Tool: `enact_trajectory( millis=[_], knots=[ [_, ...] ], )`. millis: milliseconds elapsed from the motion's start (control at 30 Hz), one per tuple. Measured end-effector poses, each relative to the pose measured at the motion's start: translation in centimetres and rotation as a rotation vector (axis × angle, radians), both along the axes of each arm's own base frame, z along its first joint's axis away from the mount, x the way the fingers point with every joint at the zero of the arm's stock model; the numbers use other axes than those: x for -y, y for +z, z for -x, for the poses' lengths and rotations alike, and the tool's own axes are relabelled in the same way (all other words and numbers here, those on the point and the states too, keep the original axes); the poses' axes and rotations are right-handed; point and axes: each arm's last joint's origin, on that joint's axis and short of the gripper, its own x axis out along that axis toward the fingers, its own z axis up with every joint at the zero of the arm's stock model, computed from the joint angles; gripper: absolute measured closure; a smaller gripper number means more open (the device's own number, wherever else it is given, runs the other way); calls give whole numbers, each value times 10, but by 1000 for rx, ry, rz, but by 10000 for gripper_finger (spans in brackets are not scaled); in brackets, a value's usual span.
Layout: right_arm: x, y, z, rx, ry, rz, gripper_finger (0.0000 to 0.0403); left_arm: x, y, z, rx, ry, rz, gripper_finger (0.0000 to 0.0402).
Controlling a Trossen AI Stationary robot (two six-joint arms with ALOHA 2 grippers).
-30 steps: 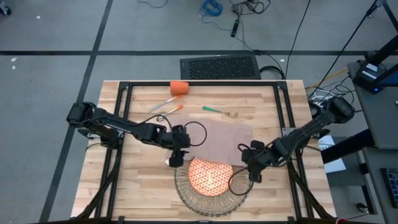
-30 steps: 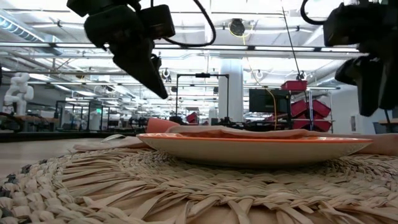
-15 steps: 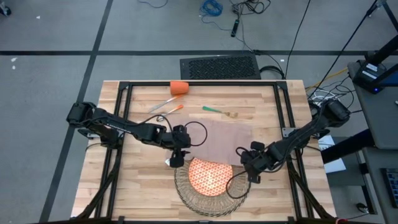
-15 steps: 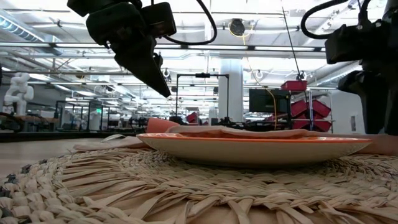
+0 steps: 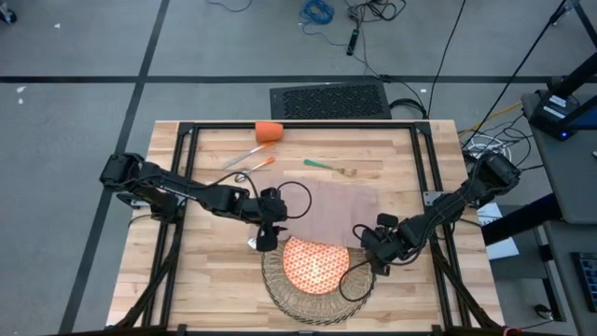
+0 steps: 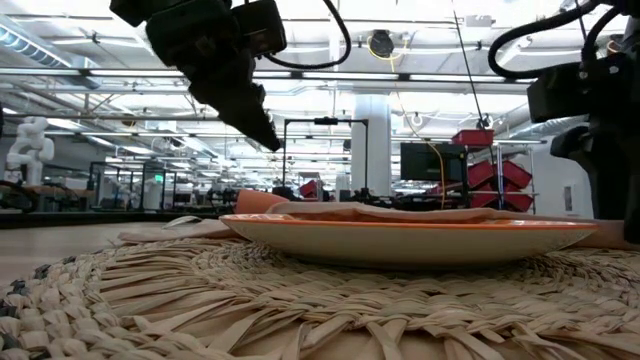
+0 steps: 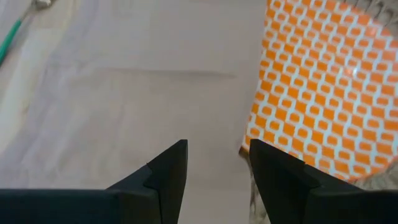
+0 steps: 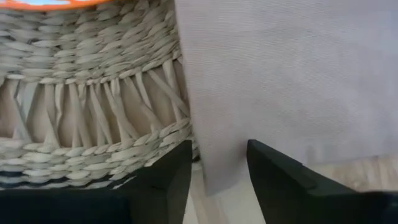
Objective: Set table place
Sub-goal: Fold the napkin
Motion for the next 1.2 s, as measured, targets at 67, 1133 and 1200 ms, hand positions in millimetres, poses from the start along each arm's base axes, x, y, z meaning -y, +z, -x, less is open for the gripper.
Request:
enact_trajectory(
  millis=[67,1133,1200],
  knots=[
    [0,0,0,2,-2,4,277,0,1,-2,21,0,3,242],
    [-4,33,-24,249,96,89,403,10,20,-22,317,-122,34,242],
    [-3,39,-28,265,107,102,403,11,16,-29,306,-131,38,242]
  ],
)
